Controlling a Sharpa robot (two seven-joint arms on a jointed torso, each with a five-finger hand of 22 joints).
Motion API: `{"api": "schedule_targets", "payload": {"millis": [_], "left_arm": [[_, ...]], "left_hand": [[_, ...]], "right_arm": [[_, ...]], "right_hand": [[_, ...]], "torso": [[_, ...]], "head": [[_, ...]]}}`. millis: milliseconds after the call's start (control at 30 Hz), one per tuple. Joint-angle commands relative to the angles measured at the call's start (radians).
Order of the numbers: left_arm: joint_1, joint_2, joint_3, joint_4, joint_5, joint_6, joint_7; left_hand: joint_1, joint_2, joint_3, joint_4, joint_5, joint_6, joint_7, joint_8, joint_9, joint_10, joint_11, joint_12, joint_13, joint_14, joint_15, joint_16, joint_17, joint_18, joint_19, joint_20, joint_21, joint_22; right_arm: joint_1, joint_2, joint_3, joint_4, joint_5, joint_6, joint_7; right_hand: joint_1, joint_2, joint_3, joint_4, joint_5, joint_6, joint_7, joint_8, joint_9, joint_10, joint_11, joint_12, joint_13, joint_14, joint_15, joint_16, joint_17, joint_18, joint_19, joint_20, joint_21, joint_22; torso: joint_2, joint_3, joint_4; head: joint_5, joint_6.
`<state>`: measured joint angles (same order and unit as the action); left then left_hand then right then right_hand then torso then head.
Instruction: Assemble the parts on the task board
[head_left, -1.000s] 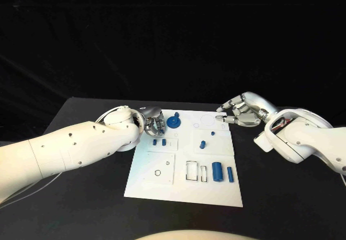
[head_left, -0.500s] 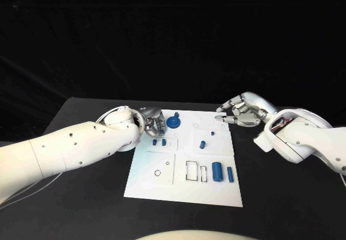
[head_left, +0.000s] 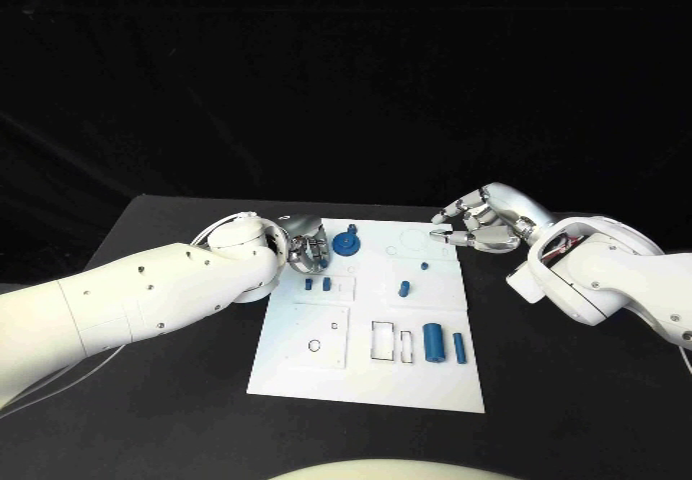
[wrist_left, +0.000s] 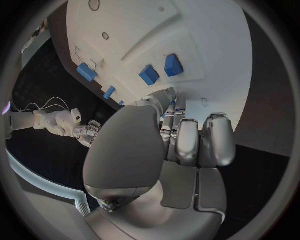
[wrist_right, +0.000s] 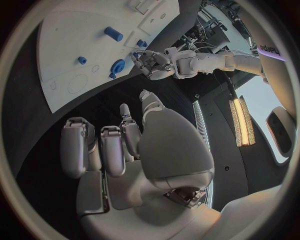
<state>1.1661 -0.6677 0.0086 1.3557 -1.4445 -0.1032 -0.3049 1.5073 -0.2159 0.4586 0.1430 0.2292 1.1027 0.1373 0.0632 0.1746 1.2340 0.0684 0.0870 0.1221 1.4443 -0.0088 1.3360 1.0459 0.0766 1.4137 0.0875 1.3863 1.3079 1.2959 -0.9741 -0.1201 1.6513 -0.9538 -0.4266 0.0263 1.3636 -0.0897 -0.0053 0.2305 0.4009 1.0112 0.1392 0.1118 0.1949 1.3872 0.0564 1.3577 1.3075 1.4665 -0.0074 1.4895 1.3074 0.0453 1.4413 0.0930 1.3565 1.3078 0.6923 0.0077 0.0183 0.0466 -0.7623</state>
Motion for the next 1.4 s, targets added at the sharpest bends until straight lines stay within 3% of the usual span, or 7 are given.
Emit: {"api": "schedule_targets", "payload": {"millis": [33, 233, 500, 933, 1133, 1333, 1400], "left_arm": [[0.0, 0.001, 0.0, 0.001, 0.005, 0.013, -0.007], [0.0, -0.001, 0.0, 0.001, 0.005, 0.013, -0.012], [0.0, -0.012, 0.0, 0.0, 0.006, 0.005, -0.019], [0.001, -0.071, 0.002, 0.025, 0.069, -0.101, 0.026], [0.004, -0.121, 0.004, 0.047, 0.371, -0.236, 0.132], [0.005, -0.174, 0.004, 0.08, 0.904, -0.327, 0.33], [0.005, -0.194, 0.003, 0.1, 1.08, -0.324, 0.407]], "left_hand": [[-0.012, -0.005, 0.009, -0.002, 0.001, -0.026, 0.001, -0.004, -0.008, -0.001, 0.006, -0.009, 0.001, 0.0, 0.008, 0.004, -0.001, -0.019, 0.004, 0.005, 0.0, 0.082], [-0.02, -0.014, 0.018, -0.006, 0.001, -0.076, 0.003, -0.004, -0.03, -0.001, 0.004, -0.015, 0.004, 0.0, 0.007, 0.003, -0.005, -0.018, 0.004, 0.005, -0.001, 0.082], [-0.031, -0.027, 0.025, -0.007, 0.001, -0.144, 0.008, -0.003, -0.062, -0.008, 0.006, -0.021, 0.005, -0.003, 0.008, 0.001, -0.016, -0.017, 0.0, 0.006, -0.007, 0.077], [-0.031, -0.022, 0.034, -0.012, 0.0, -0.134, 0.006, 0.018, -0.078, 0.006, 0.002, -0.014, 0.012, -0.003, 0.005, 0.0, -0.025, -0.016, -0.001, 0.005, -0.01, 0.076], [-0.05, -0.012, 0.032, -0.005, -0.002, -0.056, 0.0, 0.049, -0.072, 0.039, -0.002, 0.004, 0.027, -0.036, 0.001, -0.057, -0.126, 0.004, -0.056, 0.001, -0.083, 0.01], [-0.083, -0.003, 0.008, 0.013, -0.003, -0.035, 0.02, 0.048, -0.077, -0.007, 0.016, 0.0, 0.031, -0.226, 0.021, -0.309, -0.523, 0.077, -0.302, 0.017, -0.401, -0.261], [-0.088, 0.003, -0.009, 0.014, -0.004, -0.033, 0.02, 0.047, -0.079, -0.006, 0.018, 0.014, 0.037, -0.242, 0.022, -0.331, -0.545, 0.089, -0.345, 0.021, -0.469, -0.314]], "right_arm": [[-0.001, 0.0, 0.0, 0.001, -0.009, 0.002, 0.005], [-0.001, 0.0, 0.0, 0.0, -0.009, 0.003, 0.003], [-0.001, 0.002, 0.0, -0.007, -0.023, 0.013, -0.016], [-0.004, 0.014, 0.0, -0.036, -0.261, 0.072, -0.12], [-0.014, 0.029, 0.0, -0.041, -0.498, 0.104, -0.209], [-0.026, 0.06, 0.0, -0.052, -0.667, 0.145, -0.284], [-0.033, 0.077, -0.001, -0.06, -0.709, 0.162, -0.304]], "right_hand": [[0.0, 0.003, -0.006, -0.001, 0.003, -0.003, -0.002, 0.003, 0.001, -0.003, -0.002, -0.005, 0.032, 0.068, -0.009, -0.005, 0.121, 0.01, -0.004, -0.001, -0.005, 0.127], [0.0, 0.002, -0.007, -0.001, 0.003, -0.005, -0.002, 0.003, 0.001, -0.026, -0.002, -0.032, 0.004, 0.067, -0.009, -0.007, 0.118, 0.012, -0.009, -0.001, -0.014, 0.121], [0.023, 0.001, -0.003, 0.018, -0.006, -0.015, -0.004, 0.006, 0.002, -0.343, -0.005, -0.542, -0.483, 0.011, -0.011, -0.141, -0.054, 0.053, -0.113, -0.004, -0.212, 0.007], [0.164, -0.016, 0.107, 0.019, -0.081, 0.046, -0.004, 0.008, 0.002, -0.271, 0.001, -1.008, -0.905, 0.015, -0.014, -0.253, -0.157, 0.061, -0.102, -0.008, -0.303, -0.043], [0.183, -0.04, 0.171, 0.019, -0.099, 0.079, -0.006, -0.013, -0.005, -0.208, 0.0, -1.135, -1.014, 0.037, -0.012, -0.192, -0.086, 0.039, -0.045, -0.008, -0.196, 0.028], [0.167, -0.063, 0.185, 0.029, -0.108, 0.077, -0.002, -0.029, -0.011, -0.208, 0.008, -1.184, -1.051, 0.046, -0.007, -0.159, -0.048, 0.029, -0.021, -0.005, -0.142, 0.064], [0.161, -0.074, 0.187, 0.032, -0.112, 0.073, 0.002, -0.036, -0.013, -0.217, 0.014, -1.203, -1.064, 0.046, -0.002, -0.156, -0.045, 0.028, -0.021, -0.002, -0.14, 0.067]], "torso": [[0.0, -0.0004, -0.0002], [0.0, -0.0007, 0.0004], [0.0, -0.0008, 0.0006], [-0.001, -0.0002, 0.0003], [-0.001, -0.0001, -0.002], [0.001, -0.0009, -0.0008], [0.0, -0.0021, 0.0002]], "head": [[0.001, 0.0], [0.0, -0.001], [0.001, -0.001], [-0.003, 0.004], [-0.027, 0.01], [-0.054, 0.018], [-0.058, 0.019]]}}
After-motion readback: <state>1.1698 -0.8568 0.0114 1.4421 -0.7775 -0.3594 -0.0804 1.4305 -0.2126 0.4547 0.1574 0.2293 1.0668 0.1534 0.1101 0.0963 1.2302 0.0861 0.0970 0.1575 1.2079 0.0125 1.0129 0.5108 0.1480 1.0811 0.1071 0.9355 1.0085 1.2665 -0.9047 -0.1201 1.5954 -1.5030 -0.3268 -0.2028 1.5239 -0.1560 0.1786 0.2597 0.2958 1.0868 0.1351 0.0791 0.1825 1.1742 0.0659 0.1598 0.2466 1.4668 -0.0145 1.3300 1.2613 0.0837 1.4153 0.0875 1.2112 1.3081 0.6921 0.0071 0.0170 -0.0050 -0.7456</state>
